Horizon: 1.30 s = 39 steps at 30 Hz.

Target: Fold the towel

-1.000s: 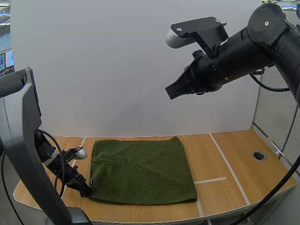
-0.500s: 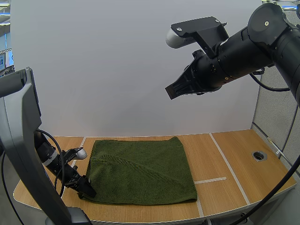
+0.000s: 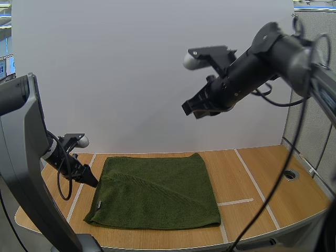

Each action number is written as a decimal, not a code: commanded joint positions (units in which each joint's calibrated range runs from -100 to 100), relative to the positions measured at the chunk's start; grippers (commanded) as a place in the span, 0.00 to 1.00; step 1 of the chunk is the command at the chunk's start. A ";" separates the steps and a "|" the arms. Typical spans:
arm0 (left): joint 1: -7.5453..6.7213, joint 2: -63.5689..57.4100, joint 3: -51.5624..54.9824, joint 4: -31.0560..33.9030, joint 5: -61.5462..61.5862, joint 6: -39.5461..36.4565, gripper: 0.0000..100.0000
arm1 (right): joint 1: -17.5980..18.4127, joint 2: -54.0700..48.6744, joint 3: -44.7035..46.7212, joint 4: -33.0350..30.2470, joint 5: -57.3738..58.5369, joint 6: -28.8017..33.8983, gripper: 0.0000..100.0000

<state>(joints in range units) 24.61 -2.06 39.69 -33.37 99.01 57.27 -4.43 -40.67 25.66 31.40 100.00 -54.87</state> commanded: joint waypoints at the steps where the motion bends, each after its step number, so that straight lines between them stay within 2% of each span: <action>1: -0.23 -0.73 -0.45 -5.96 0.99 1.00 0.20 | -0.16 17.01 0.17 4.01 -4.46 -7.10 0.00; 2: -0.23 -0.73 -0.45 -6.22 0.99 1.25 0.05 | -0.16 19.36 0.17 4.36 -5.65 -7.46 0.00; 3: -0.23 -0.73 -0.27 -6.56 0.99 1.61 0.00 | -0.16 22.12 0.17 5.00 -8.02 -8.60 0.00; 6: -0.59 -0.73 -0.20 -7.22 0.99 1.85 0.00 | -0.16 26.50 0.17 5.67 -11.21 -10.44 0.00; 8: -1.61 -0.86 0.10 -7.34 0.99 2.09 0.00 | -0.16 30.29 0.17 6.07 -14.25 -11.70 0.00; 10: -3.37 -1.63 1.28 -7.34 0.99 0.89 0.00 | -0.16 31.90 0.17 6.75 -16.11 -13.02 0.00; 12: -5.53 -2.84 2.67 -6.97 0.99 -1.42 0.00 | -0.16 32.95 0.17 7.14 -17.20 -14.25 0.00; 13: -6.96 -3.31 3.38 -6.34 -4.19 -3.15 0.00 | -0.16 33.23 0.17 7.26 -18.39 -14.92 0.00; 19: -17.09 -5.12 4.01 -0.22 -28.17 -15.02 0.00 | -0.16 33.10 0.28 7.21 -22.22 -15.91 0.00; 22: -21.68 -6.69 4.01 7.74 -34.71 -22.03 0.00 | -0.16 33.10 0.28 6.52 -26.15 -15.91 0.00; 25: -24.97 -8.37 5.20 19.56 -36.93 -30.52 0.00 | -0.16 33.54 0.28 6.52 -29.86 -16.53 0.00; 27: -25.86 -9.61 6.68 23.12 -38.40 -32.81 0.00 | -0.16 34.54 0.28 6.52 -30.51 -17.49 0.00; 33: -25.74 -14.57 8.68 24.20 -39.33 -33.16 0.00 | -0.16 41.16 0.28 6.52 -33.84 -19.33 0.00; 39: -25.74 -15.13 15.09 25.46 -47.78 -32.97 0.00 | -0.16 45.97 0.28 11.40 -36.88 -23.62 0.00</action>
<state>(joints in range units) -0.88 -16.02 48.25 -9.46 60.30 24.87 -4.43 0.34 25.66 38.14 67.24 -73.31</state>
